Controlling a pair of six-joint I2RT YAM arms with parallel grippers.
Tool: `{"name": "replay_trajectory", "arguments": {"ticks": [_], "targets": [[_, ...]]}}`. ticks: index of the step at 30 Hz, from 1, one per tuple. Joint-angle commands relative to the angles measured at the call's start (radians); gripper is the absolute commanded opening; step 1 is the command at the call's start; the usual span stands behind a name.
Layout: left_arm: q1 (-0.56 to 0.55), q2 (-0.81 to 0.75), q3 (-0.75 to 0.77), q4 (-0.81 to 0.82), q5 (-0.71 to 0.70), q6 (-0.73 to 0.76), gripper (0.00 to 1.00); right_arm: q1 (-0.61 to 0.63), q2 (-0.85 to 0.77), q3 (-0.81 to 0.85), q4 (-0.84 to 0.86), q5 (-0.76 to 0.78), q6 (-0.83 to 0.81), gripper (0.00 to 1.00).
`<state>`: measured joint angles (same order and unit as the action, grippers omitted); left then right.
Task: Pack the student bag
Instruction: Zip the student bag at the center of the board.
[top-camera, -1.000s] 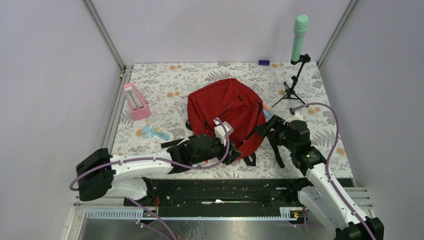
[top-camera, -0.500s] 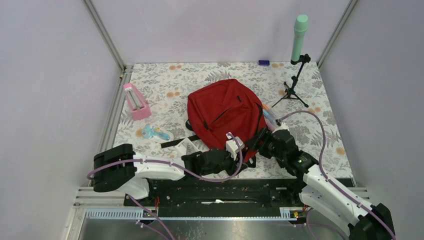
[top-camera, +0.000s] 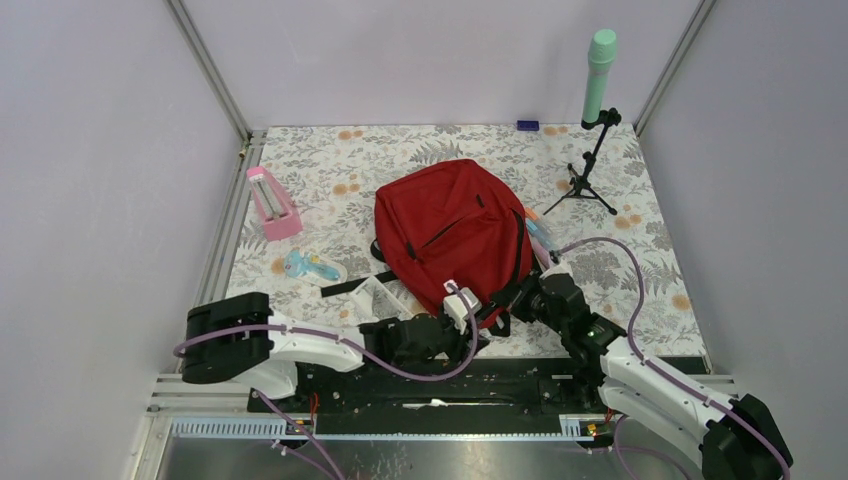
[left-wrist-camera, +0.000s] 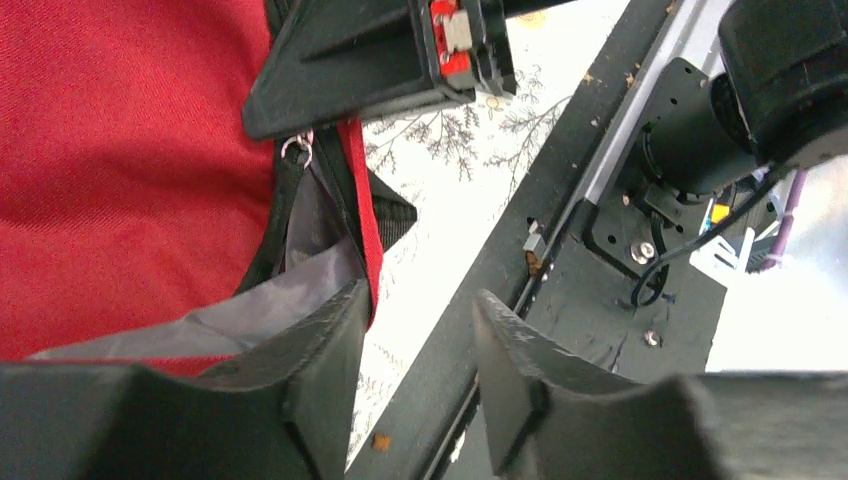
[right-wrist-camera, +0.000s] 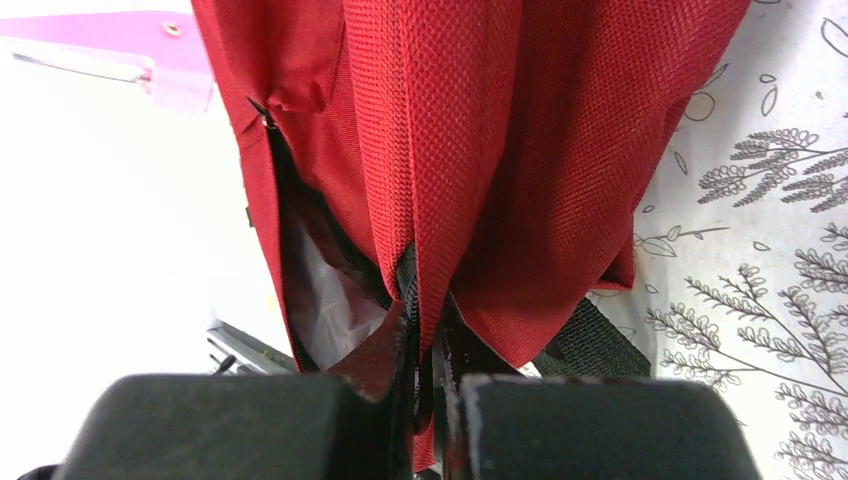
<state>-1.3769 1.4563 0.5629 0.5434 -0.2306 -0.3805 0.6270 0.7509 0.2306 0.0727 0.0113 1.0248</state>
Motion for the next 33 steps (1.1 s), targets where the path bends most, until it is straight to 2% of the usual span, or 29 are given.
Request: {"name": "replay_trajectory", "arguments": {"ticks": [1, 5, 7, 10, 14, 17, 23, 28, 33], "targets": [[-0.028, -0.112, -0.063, 0.093, -0.015, -0.005, 0.48, 0.003, -0.072, -0.05, 0.202, 0.034, 0.042, 0.0], [-0.022, -0.212, -0.031, -0.051, -0.074, -0.024, 0.59, 0.002, -0.142, -0.083, 0.251, 0.009, -0.031, 0.0], [-0.003, -0.272, -0.004, -0.116, -0.057, -0.029, 0.65, 0.002, -0.172, -0.102, 0.28, -0.002, -0.037, 0.0], [0.084, -0.321, 0.022, -0.154, 0.034, -0.073, 0.7, 0.002, -0.182, -0.135, 0.364, -0.034, -0.033, 0.0], [0.202, -0.326, 0.013, -0.095, 0.23, -0.074, 0.72, 0.003, -0.178, -0.171, 0.477, -0.069, -0.026, 0.0], [0.262, -0.285, 0.029, -0.091, 0.374, -0.023, 0.71, 0.002, -0.199, -0.179, 0.505, -0.081, -0.044, 0.0], [0.375, -0.15, 0.054, -0.044, 0.507, -0.071, 0.57, 0.002, -0.255, -0.171, 0.462, -0.083, -0.073, 0.0], [0.385, -0.045, 0.102, 0.016, 0.562, -0.122, 0.51, 0.002, -0.266, -0.174, 0.449, -0.089, -0.078, 0.0], [0.386, 0.019, 0.116, 0.098, 0.593, -0.174, 0.51, 0.002, -0.257, -0.171, 0.443, -0.096, -0.086, 0.0]]}}
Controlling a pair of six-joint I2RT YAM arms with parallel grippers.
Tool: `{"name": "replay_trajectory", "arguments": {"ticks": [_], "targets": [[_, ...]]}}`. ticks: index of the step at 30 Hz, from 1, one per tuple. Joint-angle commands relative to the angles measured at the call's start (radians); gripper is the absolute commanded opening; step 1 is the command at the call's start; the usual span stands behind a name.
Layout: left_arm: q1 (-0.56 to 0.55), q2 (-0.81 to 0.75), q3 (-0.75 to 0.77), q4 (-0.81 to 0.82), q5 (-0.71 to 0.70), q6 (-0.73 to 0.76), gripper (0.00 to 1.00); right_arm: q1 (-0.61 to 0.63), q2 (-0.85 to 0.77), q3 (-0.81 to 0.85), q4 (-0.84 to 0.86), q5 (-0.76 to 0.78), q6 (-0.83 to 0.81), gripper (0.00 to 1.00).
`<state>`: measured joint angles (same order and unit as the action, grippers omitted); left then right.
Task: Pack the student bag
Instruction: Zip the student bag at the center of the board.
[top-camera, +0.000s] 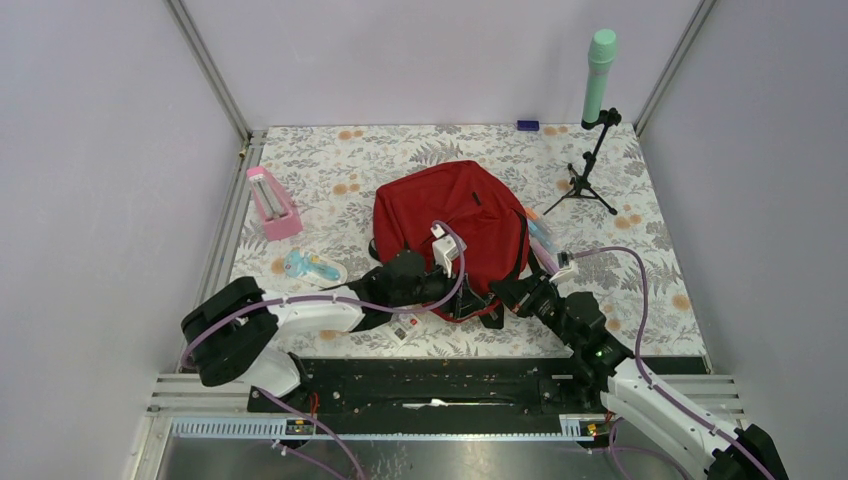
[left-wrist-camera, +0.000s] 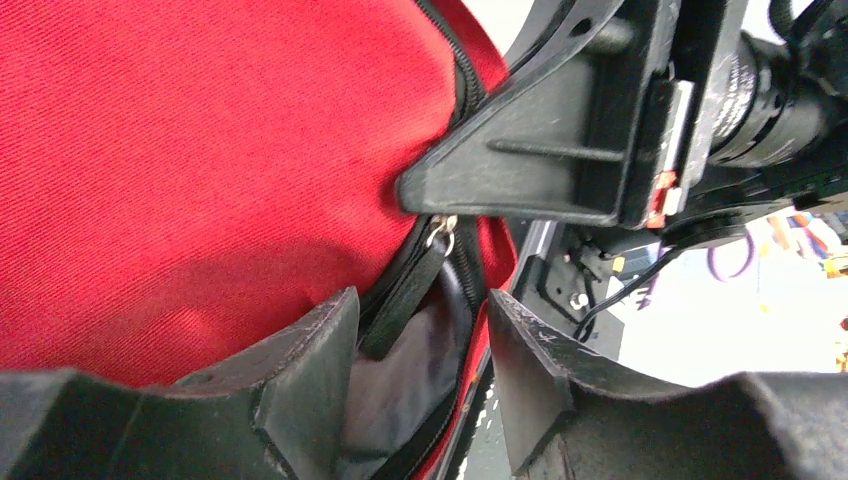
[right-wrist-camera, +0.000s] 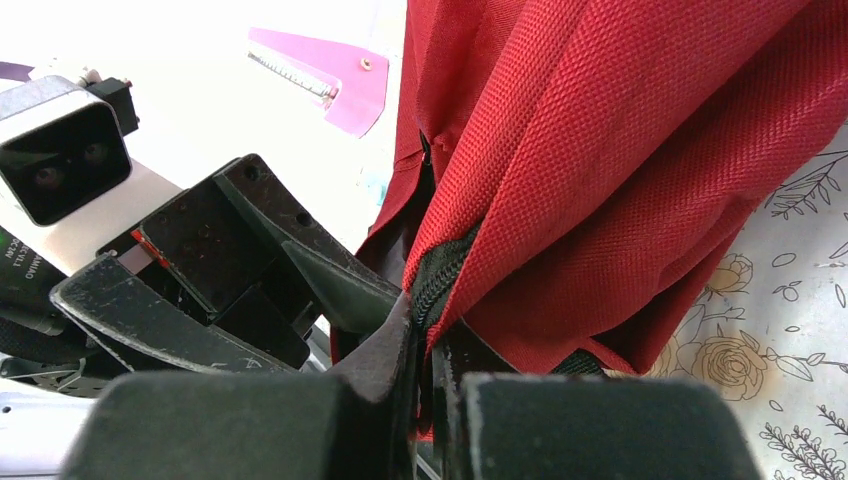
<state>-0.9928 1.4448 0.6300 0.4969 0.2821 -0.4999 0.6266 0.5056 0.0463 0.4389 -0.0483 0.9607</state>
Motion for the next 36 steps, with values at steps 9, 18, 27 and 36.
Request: {"name": "replay_trajectory", "arguments": {"ticks": [9, 18, 27, 36], "targets": [[0.001, 0.099, 0.057, 0.196, 0.11, -0.077, 0.37, 0.002, 0.003, 0.014, 0.087, -0.046, -0.023, 0.0], [0.004, 0.095, 0.047, 0.196, 0.04, -0.077, 0.38, 0.003, 0.001, 0.014, 0.081, -0.057, -0.025, 0.0], [0.005, 0.107, 0.056, 0.204, 0.038, -0.057, 0.24, 0.002, 0.005, 0.018, 0.079, -0.068, -0.026, 0.0], [0.005, 0.031, 0.013, 0.198, -0.007, -0.029, 0.0, 0.001, 0.011, 0.024, 0.048, -0.057, -0.024, 0.0]]}}
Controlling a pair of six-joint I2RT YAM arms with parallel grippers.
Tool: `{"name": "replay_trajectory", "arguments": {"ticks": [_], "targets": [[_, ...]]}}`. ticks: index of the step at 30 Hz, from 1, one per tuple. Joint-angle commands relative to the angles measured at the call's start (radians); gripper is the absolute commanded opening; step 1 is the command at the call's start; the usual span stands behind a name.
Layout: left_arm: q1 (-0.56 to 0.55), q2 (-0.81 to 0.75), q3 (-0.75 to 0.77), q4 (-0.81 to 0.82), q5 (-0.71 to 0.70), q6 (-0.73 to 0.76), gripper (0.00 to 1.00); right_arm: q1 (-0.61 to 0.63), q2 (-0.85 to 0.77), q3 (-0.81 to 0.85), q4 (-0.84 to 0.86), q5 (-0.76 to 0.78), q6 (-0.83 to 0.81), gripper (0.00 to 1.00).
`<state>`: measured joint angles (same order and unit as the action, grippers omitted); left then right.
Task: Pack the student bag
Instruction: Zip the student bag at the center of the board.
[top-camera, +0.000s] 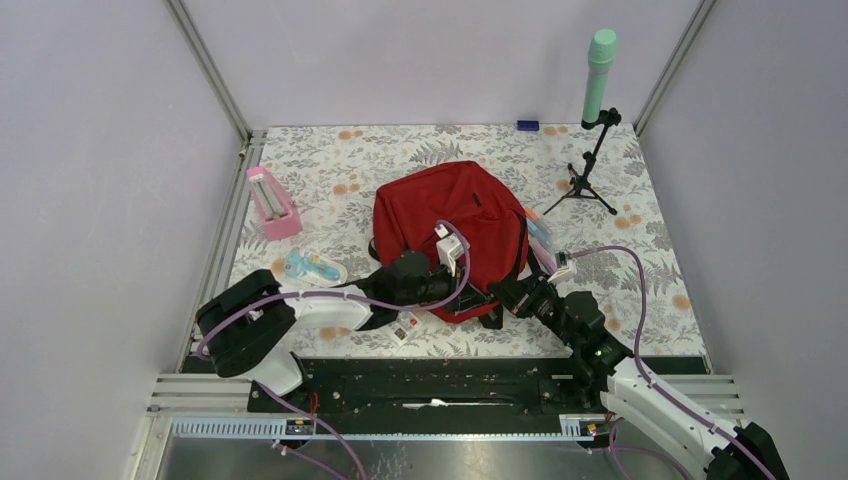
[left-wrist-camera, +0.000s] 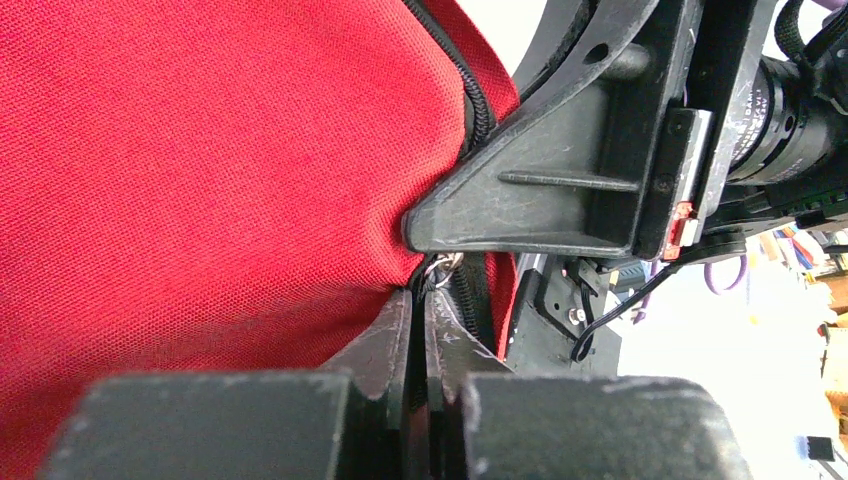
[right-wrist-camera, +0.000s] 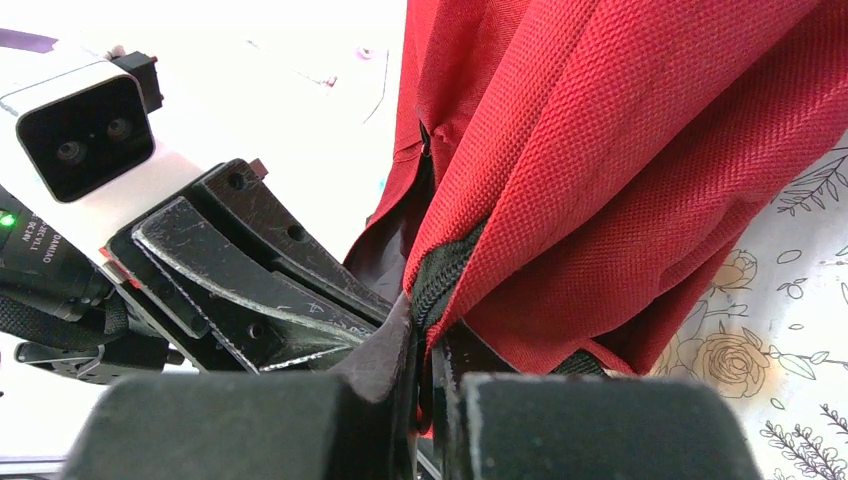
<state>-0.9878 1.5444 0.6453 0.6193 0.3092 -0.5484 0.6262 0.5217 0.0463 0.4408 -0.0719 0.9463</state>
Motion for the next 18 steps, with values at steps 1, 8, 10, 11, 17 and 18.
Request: {"name": "replay_trajectory", "arguments": {"ticks": [1, 8, 10, 11, 17, 18], "targets": [[-0.001, -0.08, -0.015, 0.086, -0.039, 0.019, 0.0, 0.003, -0.007, 0.03, 0.02, -0.022, -0.013, 0.0], [-0.002, -0.189, -0.118, 0.089, -0.092, 0.033, 0.0, 0.003, -0.017, 0.043, -0.083, 0.117, -0.019, 0.0], [-0.003, -0.223, -0.138, 0.058, -0.121, 0.053, 0.0, 0.003, -0.008, 0.05, -0.075, 0.132, -0.018, 0.0], [-0.002, -0.24, -0.146, 0.041, -0.137, 0.065, 0.0, 0.002, 0.0, 0.054, -0.07, 0.139, -0.014, 0.0], [-0.003, -0.345, -0.164, -0.126, -0.255, 0.154, 0.0, 0.003, 0.048, 0.081, -0.059, 0.163, -0.012, 0.0], [-0.004, -0.362, -0.165, -0.158, -0.274, 0.163, 0.0, 0.003, 0.05, 0.083, -0.059, 0.168, -0.012, 0.0]]}}
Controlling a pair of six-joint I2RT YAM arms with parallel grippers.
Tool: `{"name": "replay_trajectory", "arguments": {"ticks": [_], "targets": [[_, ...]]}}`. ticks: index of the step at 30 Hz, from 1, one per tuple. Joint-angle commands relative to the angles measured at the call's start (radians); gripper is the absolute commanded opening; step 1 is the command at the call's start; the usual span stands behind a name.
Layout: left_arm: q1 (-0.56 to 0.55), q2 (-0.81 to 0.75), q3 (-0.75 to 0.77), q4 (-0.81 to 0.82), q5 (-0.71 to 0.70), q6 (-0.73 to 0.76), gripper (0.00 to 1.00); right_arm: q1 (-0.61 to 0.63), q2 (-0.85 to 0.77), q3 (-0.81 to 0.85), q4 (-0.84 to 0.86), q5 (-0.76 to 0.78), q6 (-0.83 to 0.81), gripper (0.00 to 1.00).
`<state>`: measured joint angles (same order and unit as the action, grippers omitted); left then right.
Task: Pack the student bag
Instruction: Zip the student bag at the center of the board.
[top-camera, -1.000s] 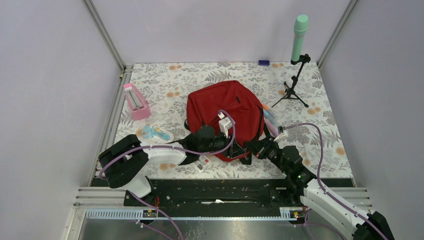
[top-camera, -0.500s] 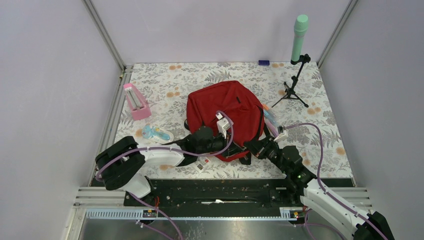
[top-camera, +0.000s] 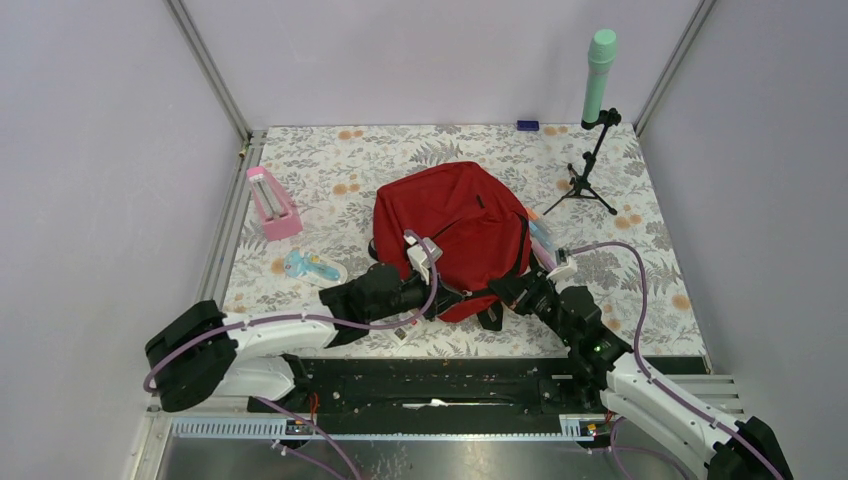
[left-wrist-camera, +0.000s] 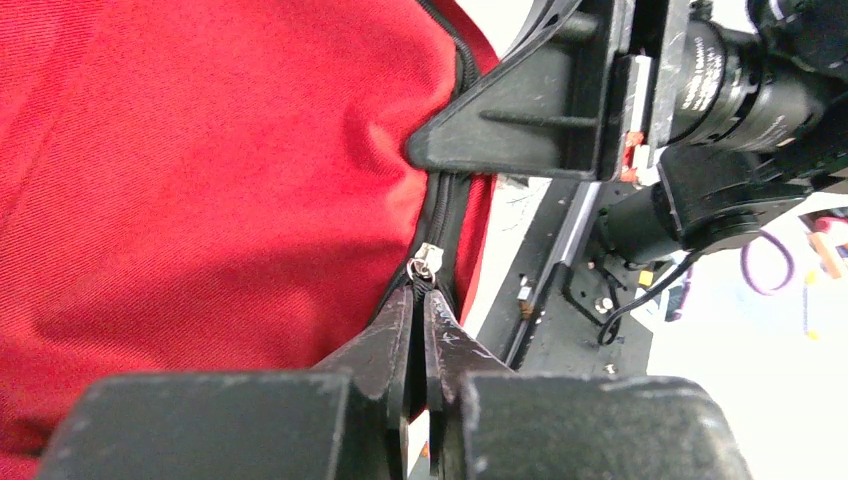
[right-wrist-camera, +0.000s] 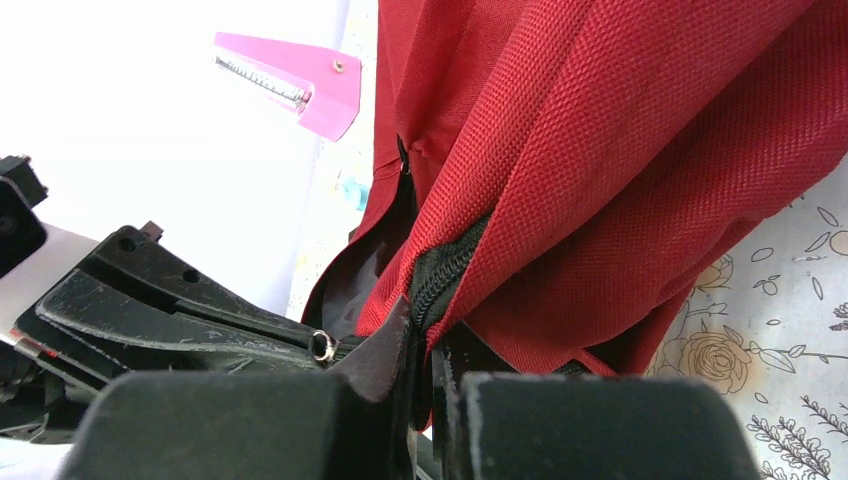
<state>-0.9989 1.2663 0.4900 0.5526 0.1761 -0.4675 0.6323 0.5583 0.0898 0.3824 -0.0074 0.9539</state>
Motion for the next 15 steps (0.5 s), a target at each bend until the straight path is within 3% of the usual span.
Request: {"name": "replay_trajectory", "arguments": {"ticks": [1, 8, 15], "targets": [[0.008, -0.103, -0.013, -0.118, -0.161, 0.089, 0.0, -0.003, 0.014, 0.04, 0.002, 0.106, -0.021, 0.0], [0.009, -0.205, -0.062, -0.245, -0.313, 0.093, 0.0, -0.005, -0.009, 0.065, -0.039, 0.127, -0.044, 0.0], [0.039, -0.208, -0.055, -0.334, -0.391, 0.066, 0.0, -0.003, -0.041, 0.095, -0.106, 0.133, -0.075, 0.0]]}}
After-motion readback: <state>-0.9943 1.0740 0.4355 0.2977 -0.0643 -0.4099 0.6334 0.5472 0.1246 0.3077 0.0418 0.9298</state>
